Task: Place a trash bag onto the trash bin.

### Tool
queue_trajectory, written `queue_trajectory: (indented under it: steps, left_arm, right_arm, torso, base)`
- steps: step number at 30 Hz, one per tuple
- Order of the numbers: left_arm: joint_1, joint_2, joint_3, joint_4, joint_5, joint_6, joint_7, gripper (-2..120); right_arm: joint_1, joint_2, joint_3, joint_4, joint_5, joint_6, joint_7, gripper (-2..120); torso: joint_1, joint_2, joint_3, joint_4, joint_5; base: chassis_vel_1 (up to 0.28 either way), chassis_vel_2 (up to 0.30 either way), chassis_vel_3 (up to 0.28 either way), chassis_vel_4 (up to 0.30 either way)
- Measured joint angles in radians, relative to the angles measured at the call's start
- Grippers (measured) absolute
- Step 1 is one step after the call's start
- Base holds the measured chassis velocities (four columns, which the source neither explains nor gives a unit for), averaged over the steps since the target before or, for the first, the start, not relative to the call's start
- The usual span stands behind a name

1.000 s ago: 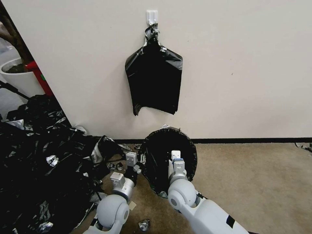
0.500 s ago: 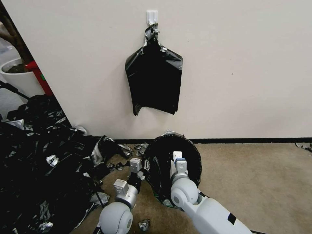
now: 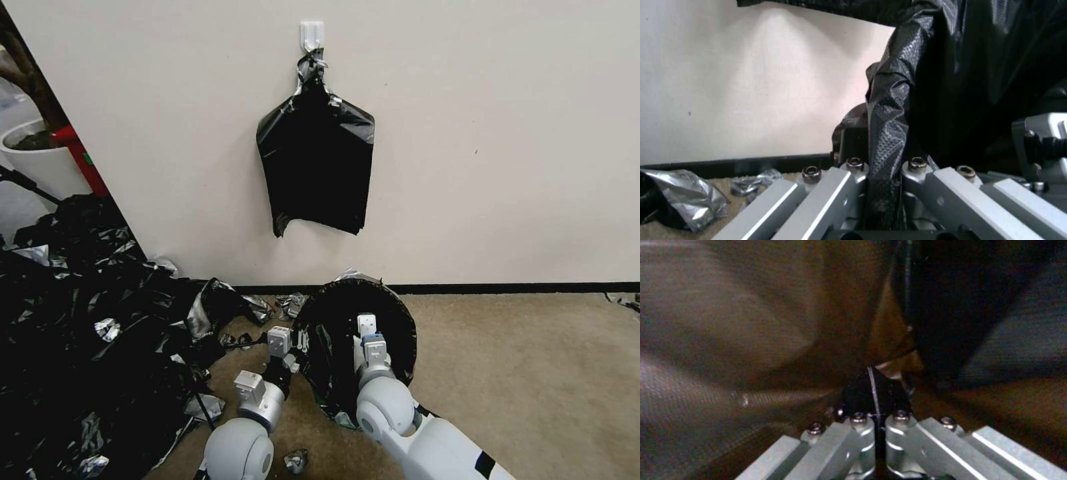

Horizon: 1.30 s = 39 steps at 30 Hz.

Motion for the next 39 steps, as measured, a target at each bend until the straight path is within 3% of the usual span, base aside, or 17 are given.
queue_trajectory:
  steps: [11, 18, 22, 27, 31, 34, 39]
  left_arm:
    - [-0.01, 0.011, 0.004, 0.002, -0.002, 0.003, 0.001, 3]
    - [-0.018, 0.012, 0.02, 0.001, -0.008, 0.004, 0.001, 3]
    - [-0.028, 0.016, 0.024, 0.008, -0.01, 0.007, 0.0, 3]
    - [-0.028, 0.015, 0.023, 0.014, -0.01, 0.007, 0.0, 3]
    - [-0.027, 0.011, 0.027, 0.016, -0.01, 0.007, 0.0, 3]
    - [-0.025, 0.007, 0.031, 0.016, -0.008, 0.007, 0.001, 3]
    - [-0.022, 0.007, 0.029, 0.016, -0.007, 0.007, 0.001, 3]
  right_arm:
    - [-0.003, -0.012, 0.003, -0.005, 0.053, -0.07, -0.044, 0]
    - [-0.004, -0.017, 0.031, -0.028, -0.038, -0.077, -0.042, 0]
    - [-0.012, -0.02, 0.06, -0.059, -0.165, -0.069, -0.059, 0]
    - [-0.024, -0.027, 0.058, -0.054, -0.192, -0.04, -0.087, 0]
    - [-0.029, -0.024, 0.026, -0.016, -0.091, -0.026, -0.104, 0]
    - [-0.018, -0.006, -0.002, 0.005, 0.052, -0.094, -0.073, 0]
    - [-0.003, -0.003, -0.004, -0.007, 0.076, -0.156, -0.051, 0]
  torso:
    - [0.0, 0.0, 0.0, 0.0, 0.0]
    - [0.0, 0.0, 0.0, 0.0, 0.0]
    - [0.0, 0.0, 0.0, 0.0, 0.0001]
    - [0.0, 0.0, 0.0, -0.0001, 0.0]
    - [0.0, 0.0, 0.0, 0.0, 0.0]
    - [0.0, 0.0, 0.0, 0.0, 0.0]
    - [0.0, 0.0, 0.0, 0.0001, 0.0]
  base:
    - [0.0, 0.0, 0.0, 0.0]
    - [0.0, 0.0, 0.0, 0.0]
    - [0.0, 0.0, 0.0, 0.0]
    - [0.0, 0.0, 0.0, 0.0]
    - [0.0, 0.0, 0.0, 0.0]
    - [0.0, 0.0, 0.0, 0.0]
    - [0.0, 0.0, 0.0, 0.0]
